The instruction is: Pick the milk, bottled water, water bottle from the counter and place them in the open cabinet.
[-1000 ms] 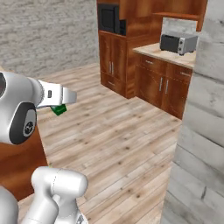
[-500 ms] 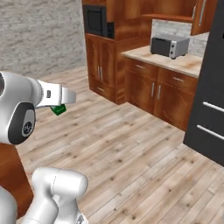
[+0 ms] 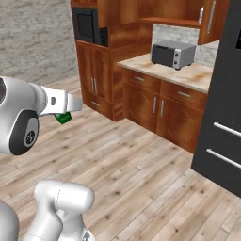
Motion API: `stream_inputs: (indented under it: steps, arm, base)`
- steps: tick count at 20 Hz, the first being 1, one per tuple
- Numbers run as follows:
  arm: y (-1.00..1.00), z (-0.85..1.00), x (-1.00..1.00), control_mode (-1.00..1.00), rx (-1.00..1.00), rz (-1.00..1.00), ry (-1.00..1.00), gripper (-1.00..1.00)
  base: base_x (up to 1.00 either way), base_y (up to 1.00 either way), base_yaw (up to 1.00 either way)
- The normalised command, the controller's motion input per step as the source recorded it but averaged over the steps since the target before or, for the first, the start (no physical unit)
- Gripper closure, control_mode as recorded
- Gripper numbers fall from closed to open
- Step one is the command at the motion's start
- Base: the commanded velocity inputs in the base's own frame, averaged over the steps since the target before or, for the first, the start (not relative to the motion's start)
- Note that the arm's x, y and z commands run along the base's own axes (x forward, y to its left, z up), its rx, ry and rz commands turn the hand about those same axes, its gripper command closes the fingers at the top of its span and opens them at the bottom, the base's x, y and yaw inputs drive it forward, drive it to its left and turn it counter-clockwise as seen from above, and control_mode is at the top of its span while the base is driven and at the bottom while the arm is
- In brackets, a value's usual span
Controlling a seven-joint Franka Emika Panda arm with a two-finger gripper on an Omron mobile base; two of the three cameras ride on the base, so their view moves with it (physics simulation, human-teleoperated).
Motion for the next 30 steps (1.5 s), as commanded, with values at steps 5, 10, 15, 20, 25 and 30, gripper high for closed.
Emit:
stream_inputs:
  steps: [5, 10, 15, 20, 25, 30]
  arm:
    - [0.00, 0.00, 0.00, 1.00, 0.00, 0.00, 0.00, 1.00]
    - [0.00, 0.00, 0.00, 1.00, 0.00, 0.00, 0.00, 1.00]
    - [0.00, 0.00, 0.00, 1.00, 0.00, 0.00, 0.00, 1.00]
    - [0.00, 0.00, 0.00, 1.00, 0.00, 0.00, 0.00, 1.00]
    - [0.00, 0.00, 0.00, 1.00, 0.00, 0.00, 0.00, 1.00]
    - [0.00, 0.00, 0.00, 1.00, 0.00, 0.00, 0.00, 1.00]
  base:
    - [0.89, 0.00, -0.09]
    - [0.89, 0.01, -0.09]
    - [0.64, 0.05, -0.11]
    - [0.52, 0.19, -0.13]
    - [0.50, 0.29, -0.16]
    - [0.88, 0.33, -0.12]
